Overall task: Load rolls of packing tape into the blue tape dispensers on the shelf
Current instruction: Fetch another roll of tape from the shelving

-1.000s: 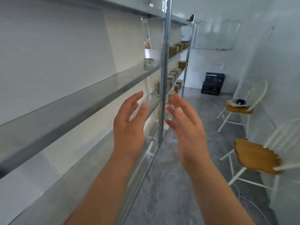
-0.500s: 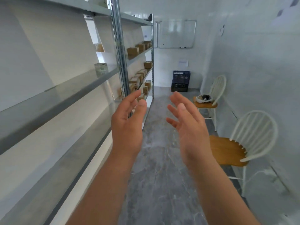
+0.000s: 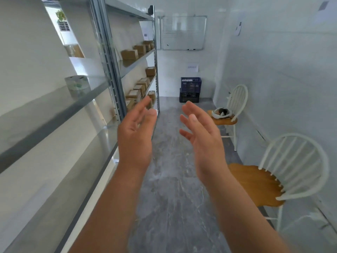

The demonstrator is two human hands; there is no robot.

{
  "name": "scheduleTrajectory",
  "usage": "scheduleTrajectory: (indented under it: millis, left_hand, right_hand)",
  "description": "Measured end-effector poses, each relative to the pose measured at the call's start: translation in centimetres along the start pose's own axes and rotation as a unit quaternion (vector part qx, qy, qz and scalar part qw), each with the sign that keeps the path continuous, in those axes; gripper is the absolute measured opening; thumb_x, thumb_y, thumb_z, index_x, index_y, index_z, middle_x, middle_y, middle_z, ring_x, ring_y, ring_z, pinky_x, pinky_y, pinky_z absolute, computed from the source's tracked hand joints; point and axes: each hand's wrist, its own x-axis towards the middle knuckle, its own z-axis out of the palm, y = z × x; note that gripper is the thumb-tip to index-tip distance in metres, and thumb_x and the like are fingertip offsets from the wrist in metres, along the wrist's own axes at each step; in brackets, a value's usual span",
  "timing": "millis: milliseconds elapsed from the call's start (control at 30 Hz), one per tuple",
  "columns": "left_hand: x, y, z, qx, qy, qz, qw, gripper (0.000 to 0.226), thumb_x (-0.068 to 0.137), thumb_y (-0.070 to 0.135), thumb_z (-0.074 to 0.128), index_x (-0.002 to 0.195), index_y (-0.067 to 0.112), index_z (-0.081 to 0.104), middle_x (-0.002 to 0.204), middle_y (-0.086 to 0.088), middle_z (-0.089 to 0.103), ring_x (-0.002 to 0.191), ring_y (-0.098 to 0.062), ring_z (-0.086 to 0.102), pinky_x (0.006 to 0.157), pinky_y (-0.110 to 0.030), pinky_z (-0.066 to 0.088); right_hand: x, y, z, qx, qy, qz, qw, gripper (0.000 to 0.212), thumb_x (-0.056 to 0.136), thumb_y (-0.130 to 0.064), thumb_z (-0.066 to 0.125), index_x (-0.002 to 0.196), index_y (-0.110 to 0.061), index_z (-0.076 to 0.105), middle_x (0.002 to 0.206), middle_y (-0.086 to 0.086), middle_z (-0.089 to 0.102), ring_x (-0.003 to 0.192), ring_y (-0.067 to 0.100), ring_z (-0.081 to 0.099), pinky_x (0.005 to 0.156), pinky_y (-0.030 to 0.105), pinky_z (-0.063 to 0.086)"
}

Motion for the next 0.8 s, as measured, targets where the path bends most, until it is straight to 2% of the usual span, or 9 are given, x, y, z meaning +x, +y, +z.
scheduleTrajectory:
  millis: [200,333,500,633,733,800]
  left_hand:
    - [10.0,-4.4,1.6,-0.008,-0.033,-0.004,0.999,0.038,0.100,0.034,0.062,0.137,0.028,0.067,0.138,0.012,0.069,0.128,-0.001,0.062,0.112,-0.038,0.051]
    - [14.5,-7.3,3.6,-0.001,-0.066,-0.008,0.998,0.045,0.093,0.041,0.062,0.138,0.034,0.065,0.141,0.018,0.065,0.130,0.003,0.059,0.112,-0.038,0.049]
    - [19.4,-10.7,7.0,0.003,-0.105,-0.009,0.994,0.041,0.099,0.034,0.064,0.139,0.038,0.063,0.145,0.017,0.062,0.133,0.001,0.057,0.112,-0.036,0.050]
    - [23.4,-13.7,10.8,-0.002,-0.090,-0.016,0.996,0.043,0.093,0.041,0.062,0.136,0.040,0.064,0.141,0.018,0.065,0.130,0.002,0.059,0.111,-0.036,0.051]
    - [27.1,-16.0,14.5,-0.009,-0.072,-0.018,0.997,0.038,0.099,0.036,0.063,0.137,0.036,0.065,0.140,0.018,0.066,0.129,0.002,0.060,0.113,-0.041,0.050]
    - [29.8,-17.4,17.2,0.004,-0.056,-0.014,0.998,0.039,0.099,0.036,0.062,0.138,0.036,0.064,0.141,0.018,0.065,0.130,0.000,0.060,0.113,-0.042,0.050]
  right_hand:
    - [9.8,3.9,2.6,0.014,0.014,-0.001,1.000,0.040,0.093,-0.039,0.058,0.132,-0.036,0.064,0.136,-0.017,0.069,0.127,0.003,0.064,0.111,0.045,0.051]
    - [14.8,6.0,2.2,0.011,0.047,0.004,0.999,0.037,0.100,-0.034,0.059,0.136,-0.030,0.065,0.135,-0.018,0.069,0.125,0.003,0.065,0.110,0.045,0.052]
    - [21.0,8.5,0.8,0.005,0.057,0.010,0.998,0.033,0.105,-0.027,0.055,0.137,-0.027,0.065,0.134,-0.017,0.069,0.124,0.002,0.065,0.110,0.044,0.053]
    - [26.9,10.5,-0.9,0.014,0.039,0.008,0.999,0.034,0.102,-0.031,0.057,0.135,-0.028,0.066,0.132,-0.019,0.071,0.124,0.003,0.065,0.110,0.044,0.052]
    - [32.3,12.0,-2.6,0.024,0.028,0.009,0.999,0.036,0.097,-0.037,0.058,0.132,-0.033,0.067,0.132,-0.018,0.071,0.125,0.005,0.065,0.110,0.046,0.052]
    - [36.1,12.7,-4.0,0.030,0.018,0.012,0.999,0.033,0.100,-0.034,0.057,0.131,-0.032,0.067,0.130,-0.018,0.072,0.124,0.005,0.066,0.110,0.046,0.052]
